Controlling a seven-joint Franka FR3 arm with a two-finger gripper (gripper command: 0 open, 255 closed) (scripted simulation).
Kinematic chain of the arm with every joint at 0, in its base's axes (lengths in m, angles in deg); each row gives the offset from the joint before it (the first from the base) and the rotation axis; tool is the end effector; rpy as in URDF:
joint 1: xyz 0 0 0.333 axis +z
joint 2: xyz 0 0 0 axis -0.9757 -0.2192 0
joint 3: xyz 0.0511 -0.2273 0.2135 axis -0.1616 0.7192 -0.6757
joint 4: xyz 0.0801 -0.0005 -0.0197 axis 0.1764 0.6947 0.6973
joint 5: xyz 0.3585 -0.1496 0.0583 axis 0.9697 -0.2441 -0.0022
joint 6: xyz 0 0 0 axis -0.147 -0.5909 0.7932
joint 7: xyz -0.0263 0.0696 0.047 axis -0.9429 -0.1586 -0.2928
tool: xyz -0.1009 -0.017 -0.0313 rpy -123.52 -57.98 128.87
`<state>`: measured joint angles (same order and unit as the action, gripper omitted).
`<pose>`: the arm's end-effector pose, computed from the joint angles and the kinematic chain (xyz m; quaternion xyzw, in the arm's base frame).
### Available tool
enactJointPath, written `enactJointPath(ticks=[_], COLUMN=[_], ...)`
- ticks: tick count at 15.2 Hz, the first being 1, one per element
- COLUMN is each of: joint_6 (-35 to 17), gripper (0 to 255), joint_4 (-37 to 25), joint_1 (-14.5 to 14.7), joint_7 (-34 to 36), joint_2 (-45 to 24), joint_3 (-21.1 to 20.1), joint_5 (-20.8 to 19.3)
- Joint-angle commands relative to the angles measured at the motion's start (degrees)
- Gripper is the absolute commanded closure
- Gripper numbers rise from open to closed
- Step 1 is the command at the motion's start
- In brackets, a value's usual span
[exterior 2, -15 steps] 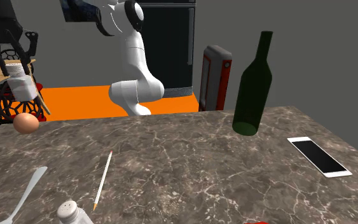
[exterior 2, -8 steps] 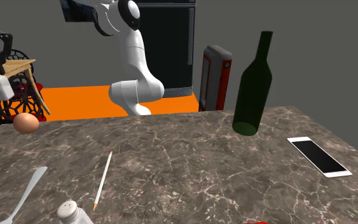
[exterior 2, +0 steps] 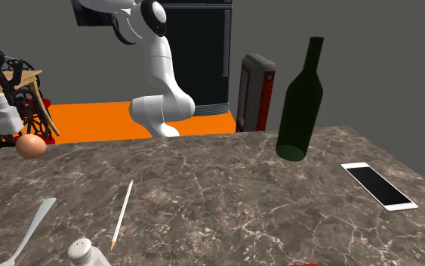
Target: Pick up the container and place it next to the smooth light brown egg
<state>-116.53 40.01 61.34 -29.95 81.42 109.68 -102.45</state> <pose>0.1354 -0.4006 0.6518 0.9976 0.0575 0.0306 0.0230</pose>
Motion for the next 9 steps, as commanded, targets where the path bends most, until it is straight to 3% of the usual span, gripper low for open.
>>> enactJointPath(ticks=[1, 9], joint_6=[-1.47, -7.05], gripper=[255, 255], joint_4=[1.80, 9.04], joint_1=[-0.19, -1.11], joint_7=[0.13, 0.90], joint_2=[0.42, 2.22], joint_3=[0.30, 1.25], joint_5=[-0.33, -1.76])
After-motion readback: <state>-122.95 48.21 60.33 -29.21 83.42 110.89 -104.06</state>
